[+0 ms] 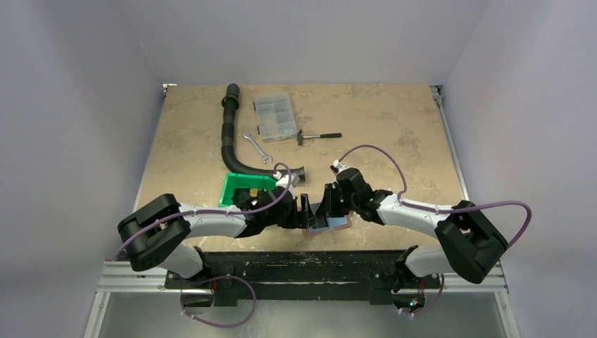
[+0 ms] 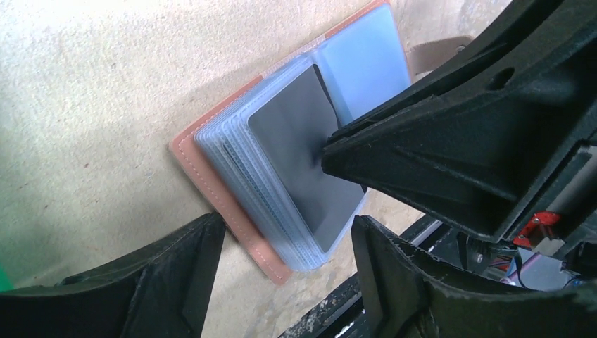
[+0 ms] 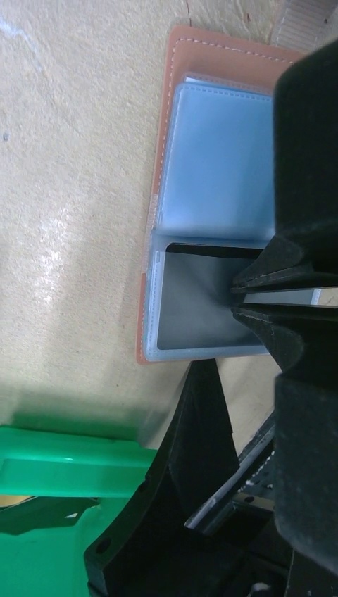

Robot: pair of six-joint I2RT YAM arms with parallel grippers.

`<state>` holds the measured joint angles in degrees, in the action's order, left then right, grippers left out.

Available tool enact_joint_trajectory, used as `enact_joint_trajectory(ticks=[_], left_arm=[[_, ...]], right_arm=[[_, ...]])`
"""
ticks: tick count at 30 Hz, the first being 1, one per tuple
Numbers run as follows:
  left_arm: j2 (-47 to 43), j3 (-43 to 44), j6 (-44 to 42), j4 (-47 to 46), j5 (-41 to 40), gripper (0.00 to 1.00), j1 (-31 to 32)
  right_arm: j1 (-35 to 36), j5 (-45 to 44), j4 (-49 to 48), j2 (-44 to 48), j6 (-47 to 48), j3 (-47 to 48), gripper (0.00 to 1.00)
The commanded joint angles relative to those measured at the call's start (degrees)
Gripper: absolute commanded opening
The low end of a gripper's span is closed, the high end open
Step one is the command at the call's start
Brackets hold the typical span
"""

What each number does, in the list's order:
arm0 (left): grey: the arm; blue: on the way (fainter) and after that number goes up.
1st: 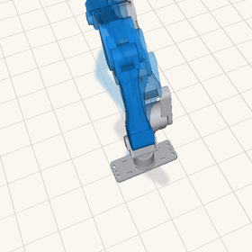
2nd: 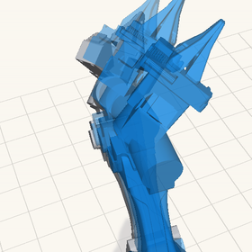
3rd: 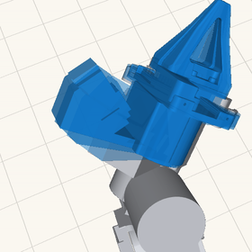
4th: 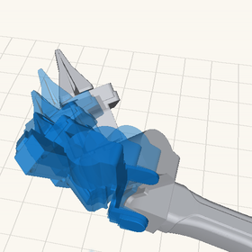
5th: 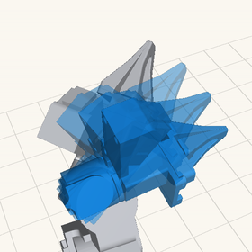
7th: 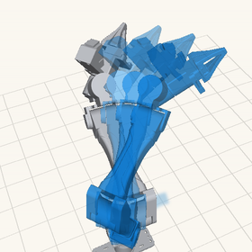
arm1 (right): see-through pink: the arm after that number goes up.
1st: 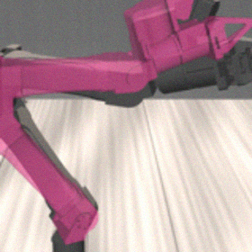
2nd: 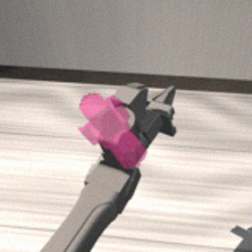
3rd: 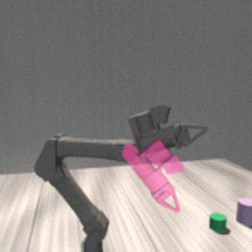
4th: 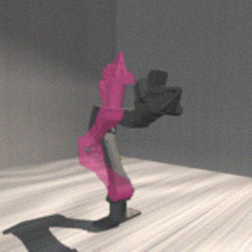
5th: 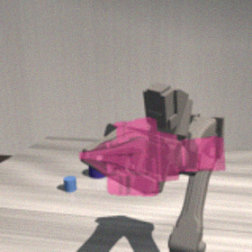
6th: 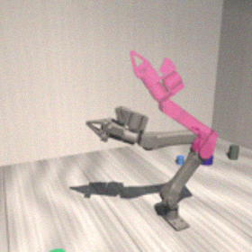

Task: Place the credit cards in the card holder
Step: Close the card holder at the center of the board.

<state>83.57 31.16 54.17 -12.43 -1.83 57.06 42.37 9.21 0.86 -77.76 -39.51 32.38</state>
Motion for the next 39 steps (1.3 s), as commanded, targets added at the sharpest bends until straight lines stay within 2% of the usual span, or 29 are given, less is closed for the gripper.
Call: enact_joint_trajectory(ticks=[1,6,11,17,20,26,30,33,37,39], left_arm=[[2.1,-0.2,1.2,-6.0,3.7,0.72,0.3],[-2.1,0.6,1.9,-7.1,4.2,0.73,0.2],[-5.3,1.9,3.5,-9.9,6.3,0.72,0.2],[-7.1,3.1,3.8,-9.8,6.2,0.71,0.3],[-8.4,5.3,2.4,-3.4,4.0,0.71,0.2],[-17.0,7.5,-1.7,11.8,-4.5,0.75,0.1],[-20.7,8.9,-3.5,19.6,-6.2,0.75,0.0],[-22.4,7.8,-2.8,21.8,-6.8,0.73,0.0],[-23.0,4.9,-0.4,20.4,-5.2,0.67,0.0],[-21.5,4.8,0.4,20.9,-4.4,0.64,0.0]], right_arm=[[-1.8,3.1,-2.4,-0.3,-1.0,-3.2,0.19],[-4.5,11.1,-8.5,-1.0,-2.4,-6.3,0.19],[-5.9,20.2,-19.9,-3.9,-6.9,-9.7,0.19],[-6.0,24.1,-26.2,-5.6,-10.8,-11.1,0.20],[-6.0,23.1,-22.9,-3.7,-9.0,-10.3,0.22],[-6.0,11.9,-4.2,4.2,1.0,-3.9,0.44],[-6.0,7.6,3.8,5.9,4.6,-0.2,0.51],[-6.0,7.6,4.8,6.5,4.5,0.6,0.54],[-5.3,7.5,5.9,5.5,4.5,2.0,0.44],[-4.2,6.2,7.7,4.4,5.3,3.4,0.47]])
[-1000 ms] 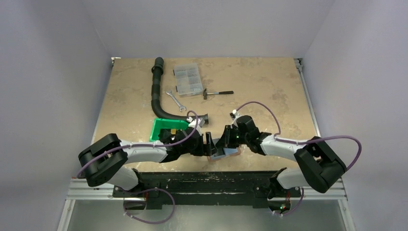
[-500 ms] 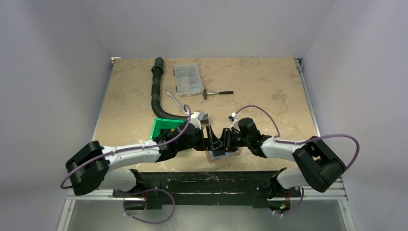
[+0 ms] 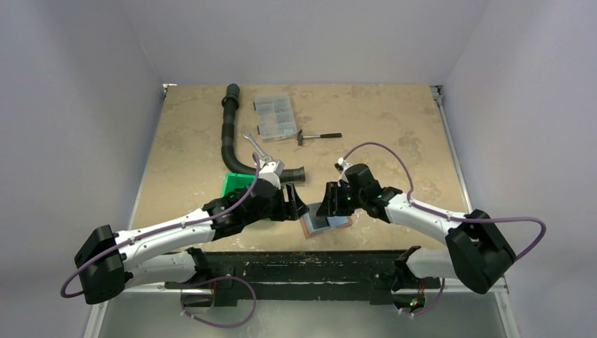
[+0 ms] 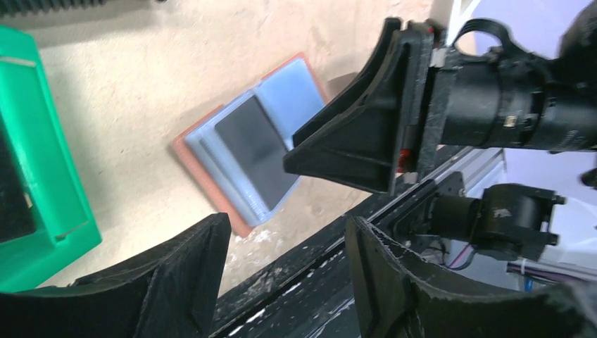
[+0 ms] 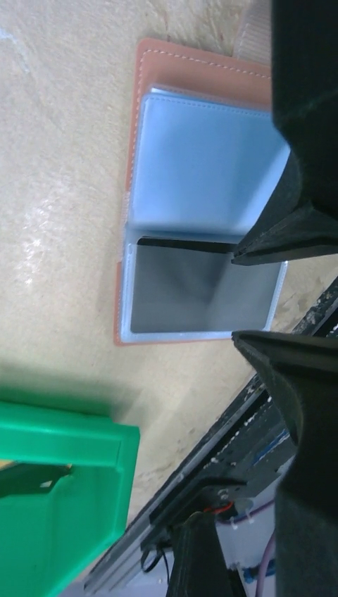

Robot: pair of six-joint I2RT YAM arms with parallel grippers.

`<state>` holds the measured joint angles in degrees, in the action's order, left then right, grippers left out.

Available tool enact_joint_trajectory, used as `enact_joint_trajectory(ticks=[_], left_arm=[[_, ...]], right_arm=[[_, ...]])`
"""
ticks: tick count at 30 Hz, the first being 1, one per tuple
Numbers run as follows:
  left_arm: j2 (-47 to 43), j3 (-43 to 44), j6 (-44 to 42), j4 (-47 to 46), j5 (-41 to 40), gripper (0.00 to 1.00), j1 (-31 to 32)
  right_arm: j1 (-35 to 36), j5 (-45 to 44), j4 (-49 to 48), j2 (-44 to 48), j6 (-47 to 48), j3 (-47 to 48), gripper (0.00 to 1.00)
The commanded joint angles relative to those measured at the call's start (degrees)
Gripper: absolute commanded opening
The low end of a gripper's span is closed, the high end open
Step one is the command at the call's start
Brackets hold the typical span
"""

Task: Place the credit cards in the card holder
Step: Close the card holder at the center of the board.

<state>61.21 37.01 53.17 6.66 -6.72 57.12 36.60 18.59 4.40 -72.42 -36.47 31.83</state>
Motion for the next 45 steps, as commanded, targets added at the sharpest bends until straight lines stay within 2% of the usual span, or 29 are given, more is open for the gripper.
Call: enact_joint_trajectory(ticks=[1,5,9,13,19,27,32,36,45], left_arm=[[1.5,-1.1,1.8,2.2,0.6,0.62,-0.1],[-1.1,-2.5,3.1,2.6,-1.2,0.62,-0.1],[-5.5,-0.7,2.4,9.8,-7.6,0.65,-0.1],[-8.2,0.2,2.5,14.4,-10.1,0.67,0.0],[-9.2,-1.9,4.1,14.4,-9.9,0.68,-0.1],[-12.8,-3.3,5.5,16.2,-12.4,0.69,-0.1],[-16.4,-3.3,5.5,19.0,-14.7,0.70,-0.1],[-17.4,-3.3,5.7,19.9,-15.1,0.70,-0.1],[-16.6,-3.8,5.4,18.6,-14.6,0.70,-0.1]], right_arm=[[2.7,-4.6,5.2,-1.1,2.9,4.7,0.52],[7.6,-12.3,7.0,0.2,4.1,6.0,0.71],[10.1,-18.1,7.2,0.5,5.3,6.4,0.86],[13.2,-22.5,8.0,-2.3,5.1,8.9,0.91],[18.9,-32.3,12.9,-6.8,1.4,14.4,0.94],[27.1,-40.8,17.8,-14.5,-2.7,19.5,0.99],[29.1,-43.5,17.9,-20.5,-3.5,21.3,0.99],[30.2,-48.2,22.8,-24.3,-5.5,23.5,0.96],[30.2,-49.2,22.9,-26.1,-6.5,22.9,0.56]])
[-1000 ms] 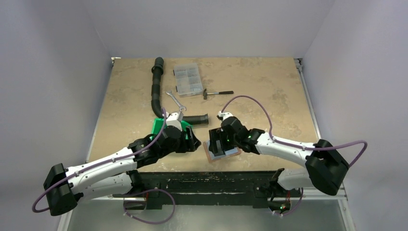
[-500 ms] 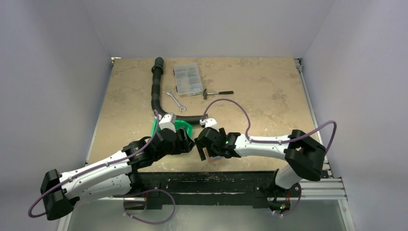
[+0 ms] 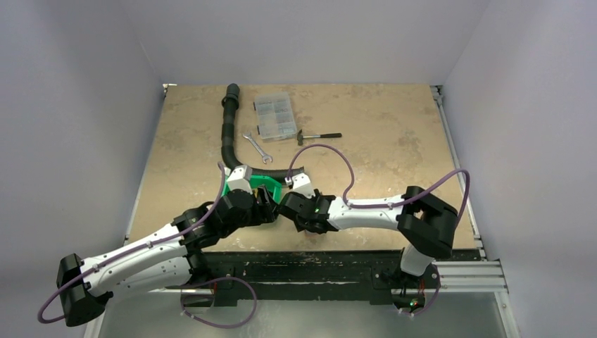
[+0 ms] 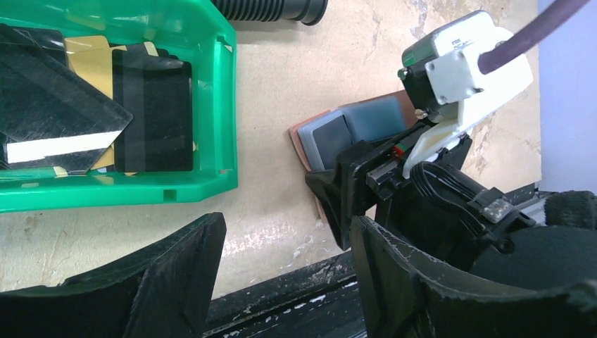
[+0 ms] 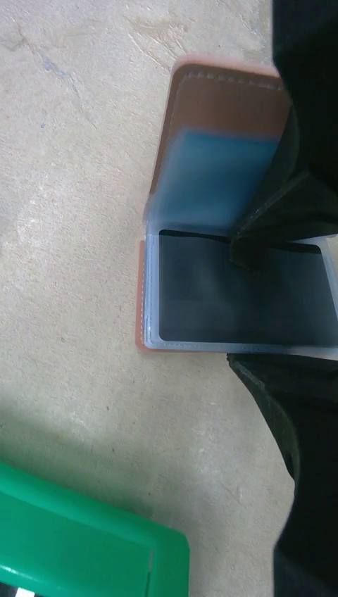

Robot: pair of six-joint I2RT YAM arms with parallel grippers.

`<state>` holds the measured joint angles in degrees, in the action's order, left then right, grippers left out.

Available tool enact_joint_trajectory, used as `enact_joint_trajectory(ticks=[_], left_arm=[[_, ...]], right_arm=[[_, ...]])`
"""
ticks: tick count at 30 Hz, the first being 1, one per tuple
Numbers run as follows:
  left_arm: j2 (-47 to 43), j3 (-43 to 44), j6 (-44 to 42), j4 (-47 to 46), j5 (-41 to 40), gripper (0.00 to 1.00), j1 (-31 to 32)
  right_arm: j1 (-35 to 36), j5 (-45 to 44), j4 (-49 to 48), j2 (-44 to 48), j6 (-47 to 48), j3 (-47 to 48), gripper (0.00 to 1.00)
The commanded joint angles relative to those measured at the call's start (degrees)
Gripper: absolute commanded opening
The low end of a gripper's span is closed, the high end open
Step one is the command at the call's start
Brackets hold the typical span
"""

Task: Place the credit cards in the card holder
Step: Close the card holder at the center of the board.

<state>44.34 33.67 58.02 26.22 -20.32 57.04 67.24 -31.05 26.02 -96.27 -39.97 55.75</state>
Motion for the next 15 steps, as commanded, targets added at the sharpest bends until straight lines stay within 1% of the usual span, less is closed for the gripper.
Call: enact_joint_trajectory(ticks=[1,6,10,15], left_arm=[[0.5,-0.3,0.4,-1.1,-0.9,0.70,0.0],[2.4,-1.1,0.4,-3.1,0.9,0.70,0.0],[4.5,-3.3,0.8,-7.7,3.2,0.70,0.0],[8.0,-6.3,2.6,-15.0,6.4,0.68,0.0]], right_arm=[[-0.4,1.2,0.9,-1.6,-3.2,-1.4,0.52],[-1.1,7.4,-6.9,5.1,-2.3,-6.3,0.42],[-2.2,11.3,-12.0,9.2,-1.4,-9.5,0.35],[-7.1,18.7,-18.2,12.9,-2.3,-15.3,0.27]])
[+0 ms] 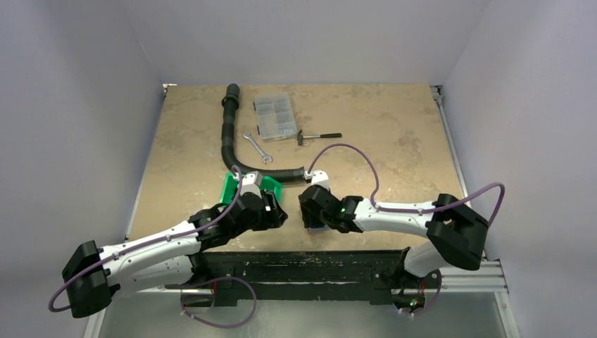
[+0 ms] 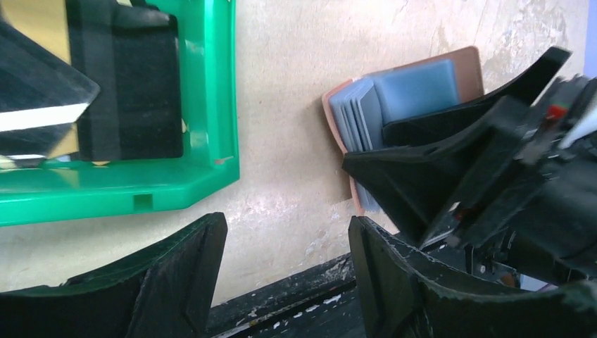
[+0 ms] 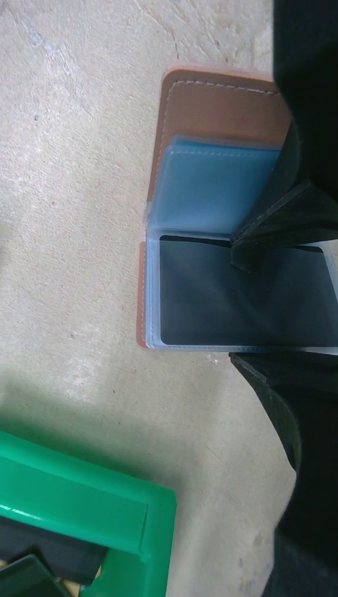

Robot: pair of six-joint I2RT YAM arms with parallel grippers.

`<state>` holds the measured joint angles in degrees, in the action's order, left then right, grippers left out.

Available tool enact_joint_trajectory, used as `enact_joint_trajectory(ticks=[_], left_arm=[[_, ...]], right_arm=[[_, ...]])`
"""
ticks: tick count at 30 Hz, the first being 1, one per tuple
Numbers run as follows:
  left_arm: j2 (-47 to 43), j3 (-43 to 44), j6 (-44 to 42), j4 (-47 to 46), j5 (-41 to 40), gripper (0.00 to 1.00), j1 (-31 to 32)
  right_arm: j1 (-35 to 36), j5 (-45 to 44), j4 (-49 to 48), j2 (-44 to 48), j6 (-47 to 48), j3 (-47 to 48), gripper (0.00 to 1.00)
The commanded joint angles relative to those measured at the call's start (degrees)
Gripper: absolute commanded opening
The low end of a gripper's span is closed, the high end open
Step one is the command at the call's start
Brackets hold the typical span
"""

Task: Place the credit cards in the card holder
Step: Close the card holder at the center of the board.

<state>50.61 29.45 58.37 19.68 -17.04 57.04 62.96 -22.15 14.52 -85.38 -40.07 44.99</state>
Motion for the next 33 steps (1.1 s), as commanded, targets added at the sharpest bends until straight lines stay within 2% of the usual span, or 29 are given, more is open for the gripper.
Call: enact_joint_trajectory(ticks=[1,4,9,12,17,22,30,33], left_arm=[[2.4,-2.9,2.7,-10.6,4.3,0.68,0.0],[5.5,-3.9,3.8,-16.5,6.7,0.67,0.0],[14.3,-0.6,4.8,-23.4,8.5,0.67,-0.1],[16.7,0.0,8.0,-24.3,5.5,0.68,-0.5],[16.6,-2.4,12.4,-28.5,5.2,0.69,-3.9],[16.3,-2.1,13.3,-29.5,3.4,0.73,-4.8],[27.5,3.5,13.5,-29.6,6.8,0.79,-5.7],[30.8,4.2,13.5,-32.4,9.4,0.80,-5.7]], right_arm=[[-4.2,11.7,-8.5,2.9,-2.3,-6.1,0.26],[-7.2,15.9,-13.5,5.3,-2.4,-10.6,0.26],[-8.2,18.3,-16.6,5.9,-2.8,-12.9,0.24],[-8.5,19.1,-18.0,6.1,-3.1,-14.1,0.24],[-8.8,19.7,-19.3,7.2,-3.0,-15.4,0.23],[-9.1,19.7,-19.5,8.6,-2.6,-16.0,0.23],[-9.4,20.2,-20.0,9.5,-2.5,-16.4,0.22],[-9.5,20.3,-19.9,9.8,-2.5,-16.5,0.21]])
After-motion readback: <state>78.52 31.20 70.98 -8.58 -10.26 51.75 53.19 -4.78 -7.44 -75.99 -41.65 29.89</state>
